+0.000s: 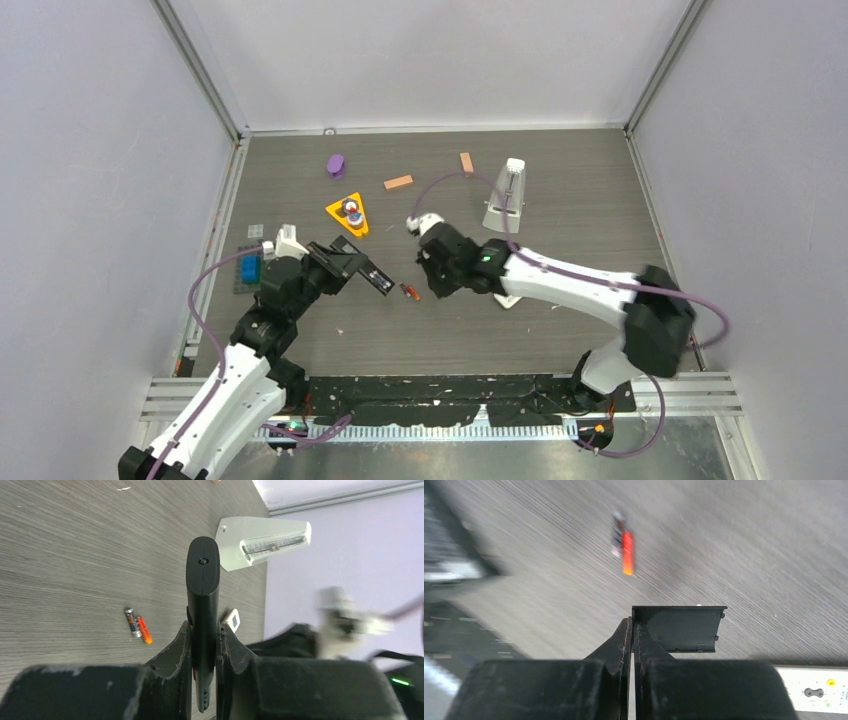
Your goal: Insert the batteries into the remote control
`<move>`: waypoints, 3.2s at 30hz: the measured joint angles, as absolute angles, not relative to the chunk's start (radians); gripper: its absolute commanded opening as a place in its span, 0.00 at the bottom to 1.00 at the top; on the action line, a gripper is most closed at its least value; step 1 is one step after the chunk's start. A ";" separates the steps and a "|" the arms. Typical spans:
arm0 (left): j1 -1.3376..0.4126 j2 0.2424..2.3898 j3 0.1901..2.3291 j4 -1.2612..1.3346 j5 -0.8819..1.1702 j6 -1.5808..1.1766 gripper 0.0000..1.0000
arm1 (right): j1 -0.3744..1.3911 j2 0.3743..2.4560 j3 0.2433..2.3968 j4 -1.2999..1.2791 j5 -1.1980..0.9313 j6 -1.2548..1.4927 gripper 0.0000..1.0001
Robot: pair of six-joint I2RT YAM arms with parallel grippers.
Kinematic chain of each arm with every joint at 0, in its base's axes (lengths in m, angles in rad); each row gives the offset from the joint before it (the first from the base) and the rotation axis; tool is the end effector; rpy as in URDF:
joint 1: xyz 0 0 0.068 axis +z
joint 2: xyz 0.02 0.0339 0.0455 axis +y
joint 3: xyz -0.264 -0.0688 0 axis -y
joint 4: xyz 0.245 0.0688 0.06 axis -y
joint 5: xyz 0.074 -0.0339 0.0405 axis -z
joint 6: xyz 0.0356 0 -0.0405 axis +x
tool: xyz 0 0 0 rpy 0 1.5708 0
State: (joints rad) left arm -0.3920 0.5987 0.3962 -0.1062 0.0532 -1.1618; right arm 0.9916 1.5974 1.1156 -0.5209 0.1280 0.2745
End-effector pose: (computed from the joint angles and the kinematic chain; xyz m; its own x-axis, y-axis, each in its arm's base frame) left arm 0.1456 -0.0622 0.2385 -0.5047 -0.7828 -0.3641 -0.0873 0.4658 -0.8806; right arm 0.1848 0.2743 0.2249 -0.6589 -0.5163 -0.5470 -0.6377 0.7691 0.0423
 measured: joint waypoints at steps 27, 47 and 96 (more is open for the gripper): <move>-0.391 0.606 0.407 0.407 0.155 -1.775 0.00 | 1.086 1.105 0.912 0.582 -0.047 1.115 0.05; -0.391 0.559 0.437 0.411 0.125 -1.976 0.00 | 1.094 1.155 0.819 0.873 0.075 1.217 0.08; -0.391 0.527 0.485 0.263 0.097 -2.061 0.00 | 1.113 1.395 0.690 1.417 0.224 1.331 0.07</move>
